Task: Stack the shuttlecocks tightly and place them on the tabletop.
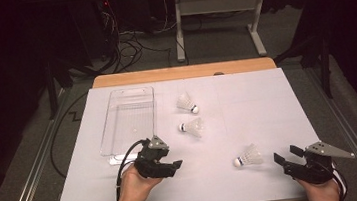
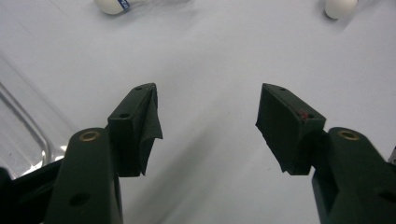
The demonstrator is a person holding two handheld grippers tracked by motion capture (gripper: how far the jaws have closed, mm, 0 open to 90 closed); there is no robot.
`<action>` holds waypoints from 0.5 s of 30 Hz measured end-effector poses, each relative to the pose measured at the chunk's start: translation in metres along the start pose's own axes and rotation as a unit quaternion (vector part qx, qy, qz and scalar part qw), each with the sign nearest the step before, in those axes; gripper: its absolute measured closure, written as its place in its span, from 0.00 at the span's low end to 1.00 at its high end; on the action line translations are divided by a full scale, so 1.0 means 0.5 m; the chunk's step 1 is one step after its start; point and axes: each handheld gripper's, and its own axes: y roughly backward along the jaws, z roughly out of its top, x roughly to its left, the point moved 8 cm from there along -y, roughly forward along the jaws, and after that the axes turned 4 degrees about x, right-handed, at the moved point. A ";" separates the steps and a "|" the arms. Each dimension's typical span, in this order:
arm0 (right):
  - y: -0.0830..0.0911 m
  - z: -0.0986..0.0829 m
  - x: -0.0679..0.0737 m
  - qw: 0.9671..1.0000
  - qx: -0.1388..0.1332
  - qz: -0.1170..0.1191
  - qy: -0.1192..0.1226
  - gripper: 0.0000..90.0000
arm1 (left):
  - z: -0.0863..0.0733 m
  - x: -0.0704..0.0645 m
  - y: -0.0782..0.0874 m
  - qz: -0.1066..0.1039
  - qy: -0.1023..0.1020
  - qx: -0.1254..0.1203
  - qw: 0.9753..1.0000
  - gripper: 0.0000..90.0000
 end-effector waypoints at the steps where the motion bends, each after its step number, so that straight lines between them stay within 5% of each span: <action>1: 0.000 0.000 0.000 1.000 0.000 0.000 0.000 0.34 | -0.002 0.000 0.000 0.000 0.002 -0.001 1.000 0.44; 15: 0.000 0.000 0.000 1.000 0.001 -0.001 0.000 0.34 | -0.027 0.016 0.015 0.006 0.013 -0.009 1.000 0.44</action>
